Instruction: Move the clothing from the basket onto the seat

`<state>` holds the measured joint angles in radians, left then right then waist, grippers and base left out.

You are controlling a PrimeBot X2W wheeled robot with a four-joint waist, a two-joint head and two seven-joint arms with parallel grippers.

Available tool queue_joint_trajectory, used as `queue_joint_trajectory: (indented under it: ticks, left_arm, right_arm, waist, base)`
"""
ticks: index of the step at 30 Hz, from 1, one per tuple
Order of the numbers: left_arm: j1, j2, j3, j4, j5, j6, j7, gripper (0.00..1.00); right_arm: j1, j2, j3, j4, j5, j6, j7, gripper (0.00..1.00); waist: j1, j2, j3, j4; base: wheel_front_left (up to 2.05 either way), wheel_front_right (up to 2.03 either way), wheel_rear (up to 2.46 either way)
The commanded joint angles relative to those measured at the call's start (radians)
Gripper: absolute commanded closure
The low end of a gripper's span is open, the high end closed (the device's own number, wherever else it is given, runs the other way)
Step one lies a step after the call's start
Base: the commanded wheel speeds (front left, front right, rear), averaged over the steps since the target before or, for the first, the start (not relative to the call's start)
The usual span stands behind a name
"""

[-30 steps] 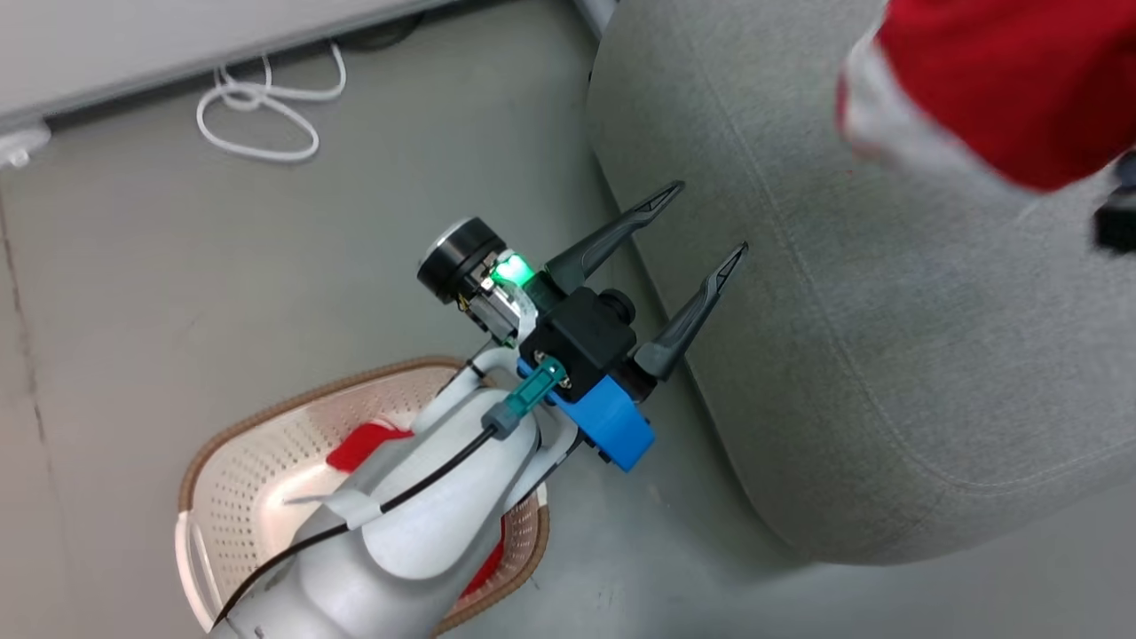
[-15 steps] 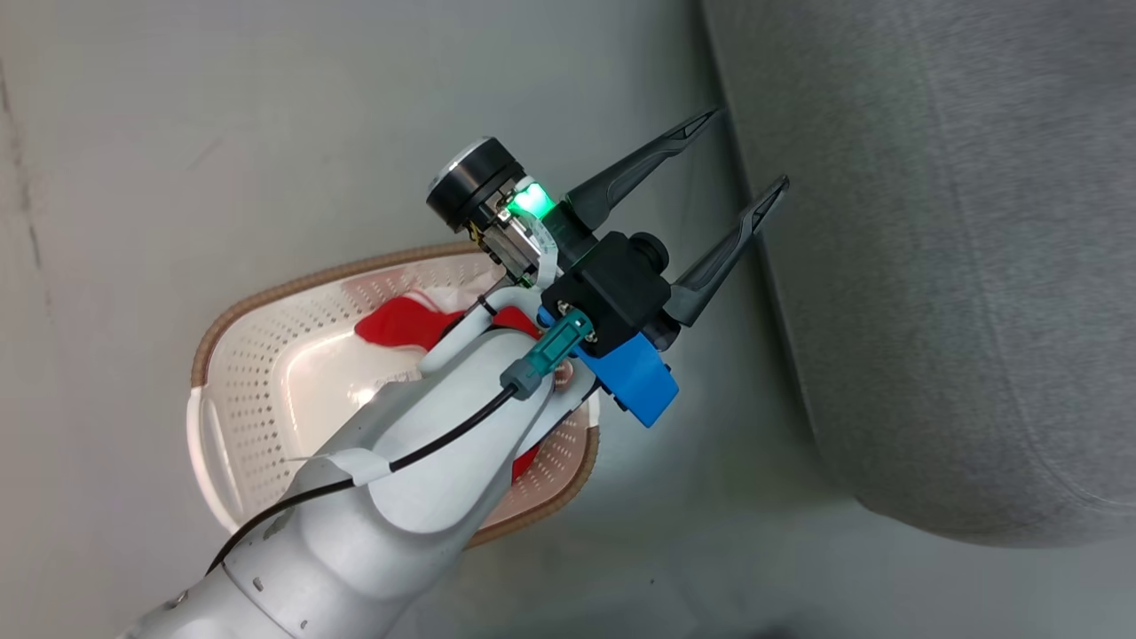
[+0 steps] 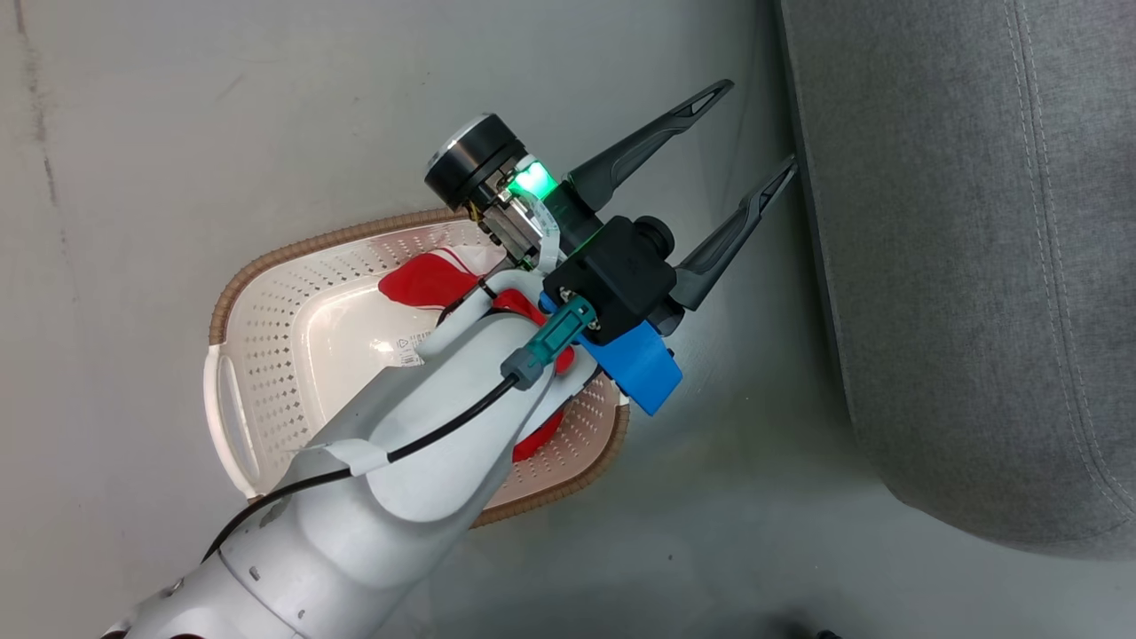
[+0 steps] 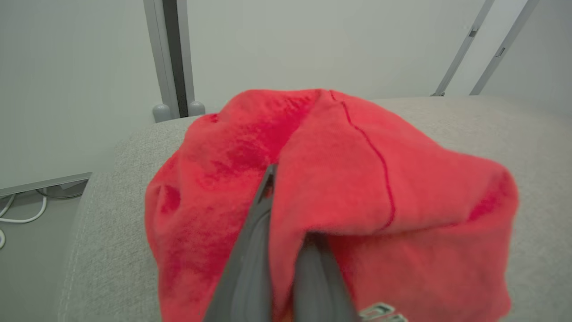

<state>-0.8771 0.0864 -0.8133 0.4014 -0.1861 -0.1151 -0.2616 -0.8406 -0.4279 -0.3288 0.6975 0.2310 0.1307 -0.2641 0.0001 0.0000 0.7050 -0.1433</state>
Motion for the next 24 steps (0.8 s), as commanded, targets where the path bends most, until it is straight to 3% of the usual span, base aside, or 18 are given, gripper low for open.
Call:
queue_joint_trajectory:
  ticks: [1,4,5,7,18,24]
  left_arm:
    - [-0.011,0.002,0.005,-0.004,0.0,-0.001,-0.005,0.0]
    - [0.0,0.004,0.009,-0.002,-0.002,0.003,-0.005,0.0]
    - [0.004,0.006,0.011,-0.001,-0.003,0.003,-0.005,0.0]
    - [0.012,0.009,0.013,0.001,-0.005,0.004,-0.005,0.0]
    - [0.127,0.019,0.069,-0.009,-0.034,0.026,-0.005,0.0]
    - [0.236,0.027,0.142,-0.028,-0.062,0.057,-0.005,0.0]
  right_arm:
    - [0.005,0.008,-0.001,0.009,0.005,0.0,0.0,1.0]
    - [0.011,0.014,0.003,0.056,0.013,0.0,-0.001,1.0]
    - [0.014,0.017,0.001,0.057,0.014,0.0,-0.001,0.86]
    - [0.032,0.024,-0.015,0.049,0.011,0.0,-0.001,0.0]
    - [0.311,0.094,-0.041,-0.148,-0.028,0.0,-0.001,0.0]
    - [0.467,0.147,-0.014,-0.313,-0.044,0.0,0.0,0.0]
  waist:
    - [-0.0001,0.0,-0.002,-0.002]
    - [-0.0001,0.0,-0.011,-0.008]
    - [-0.0001,0.0,-0.016,-0.012]
    - [-0.0001,0.0,-0.029,-0.018]
    - [-0.0001,0.0,-0.227,-0.04]
    - [-0.0001,0.0,-0.345,-0.029]
  base:
    - [0.0,0.0,0.0]
    - [0.0,0.0,0.0]
    - [0.0,0.0,0.0]
    - [0.0,0.0,0.0]
    - [0.0,0.0,0.0]
    - [0.0,0.0,0.0]
